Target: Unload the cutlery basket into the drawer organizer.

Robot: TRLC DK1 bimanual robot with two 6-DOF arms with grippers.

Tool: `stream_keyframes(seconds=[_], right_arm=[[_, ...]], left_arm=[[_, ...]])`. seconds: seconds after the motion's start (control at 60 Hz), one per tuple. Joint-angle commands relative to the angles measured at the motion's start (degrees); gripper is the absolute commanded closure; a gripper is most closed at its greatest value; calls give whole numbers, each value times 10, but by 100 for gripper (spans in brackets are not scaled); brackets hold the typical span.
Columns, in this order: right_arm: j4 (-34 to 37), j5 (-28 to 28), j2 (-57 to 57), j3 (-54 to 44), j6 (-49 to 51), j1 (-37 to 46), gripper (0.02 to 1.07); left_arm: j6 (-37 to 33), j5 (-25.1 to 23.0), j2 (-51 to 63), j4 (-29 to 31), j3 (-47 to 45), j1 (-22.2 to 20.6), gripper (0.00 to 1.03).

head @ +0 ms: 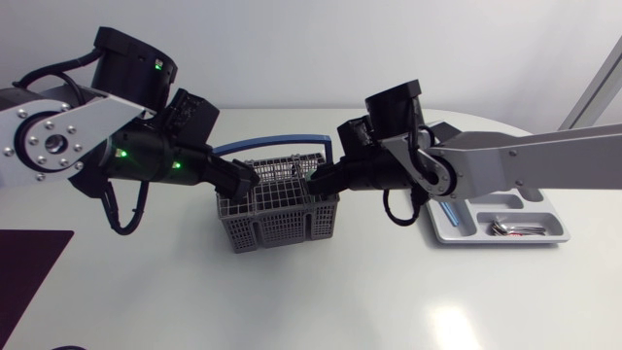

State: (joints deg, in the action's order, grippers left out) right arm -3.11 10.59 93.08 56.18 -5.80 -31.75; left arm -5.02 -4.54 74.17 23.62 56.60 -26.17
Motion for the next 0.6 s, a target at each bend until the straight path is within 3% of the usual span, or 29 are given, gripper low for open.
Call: stream_keyframes(seconds=[0.0, 0.583], right_arm=[[-13, -8, 18, 14, -1, -9, 67], [-51, -8, 62, 32, 19, -10, 85]], left_arm=[[-10, -8, -12, -4, -19, -5, 13], [-44, -14, -38, -2, -42, -40, 10]])
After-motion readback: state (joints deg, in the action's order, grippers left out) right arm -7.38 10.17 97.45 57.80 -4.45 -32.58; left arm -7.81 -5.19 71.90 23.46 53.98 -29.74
